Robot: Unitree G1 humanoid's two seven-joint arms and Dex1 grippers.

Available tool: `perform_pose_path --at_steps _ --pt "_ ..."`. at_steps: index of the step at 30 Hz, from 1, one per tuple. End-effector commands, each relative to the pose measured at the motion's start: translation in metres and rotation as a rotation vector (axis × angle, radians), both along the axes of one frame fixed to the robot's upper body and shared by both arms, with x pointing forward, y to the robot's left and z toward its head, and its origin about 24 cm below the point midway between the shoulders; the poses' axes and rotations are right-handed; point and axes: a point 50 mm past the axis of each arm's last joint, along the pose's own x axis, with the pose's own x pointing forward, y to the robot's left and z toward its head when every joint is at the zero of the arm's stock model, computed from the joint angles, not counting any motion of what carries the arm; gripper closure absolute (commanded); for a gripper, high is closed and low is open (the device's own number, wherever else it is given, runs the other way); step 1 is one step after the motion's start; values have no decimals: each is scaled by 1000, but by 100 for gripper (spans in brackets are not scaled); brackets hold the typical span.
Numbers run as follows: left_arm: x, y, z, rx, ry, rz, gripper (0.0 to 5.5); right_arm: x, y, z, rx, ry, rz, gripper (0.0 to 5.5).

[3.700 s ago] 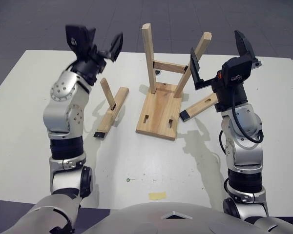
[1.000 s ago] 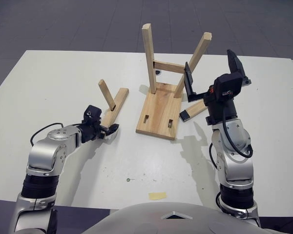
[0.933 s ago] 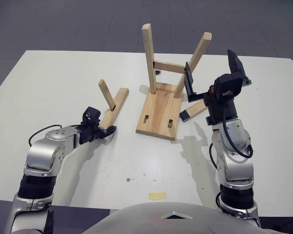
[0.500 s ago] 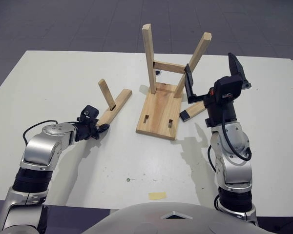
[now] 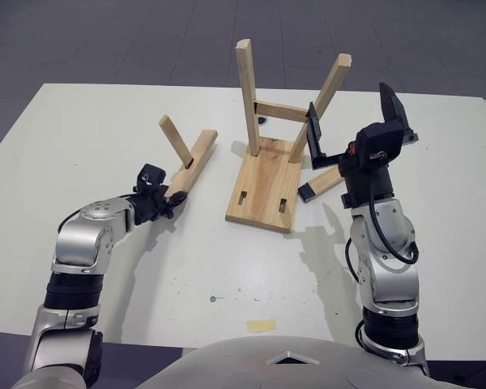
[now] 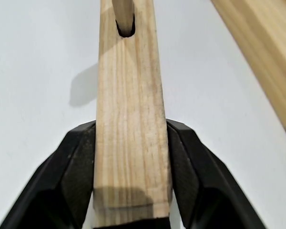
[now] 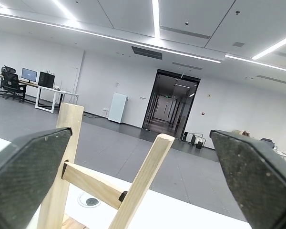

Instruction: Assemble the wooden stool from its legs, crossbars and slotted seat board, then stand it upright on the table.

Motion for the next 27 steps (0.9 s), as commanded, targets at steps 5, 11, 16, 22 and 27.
perform_pose_path --at_steps 5,11,16,22,27 --pt "29 -1 59 8 -398 86 345 6 -7 6 21 -6 4 10" --pt "33 -20 102 10 -635 27 345 20 -22 29 93 -46 30 10" --pt "27 -43 130 57 -796 -143 345 29 -13 52 474 57 370 10" --pt "19 -66 136 19 -848 -297 345 31 2 67 804 161 744 10" --pt "12 -83 127 2 -812 -453 345 50 1 69 918 220 795 10"
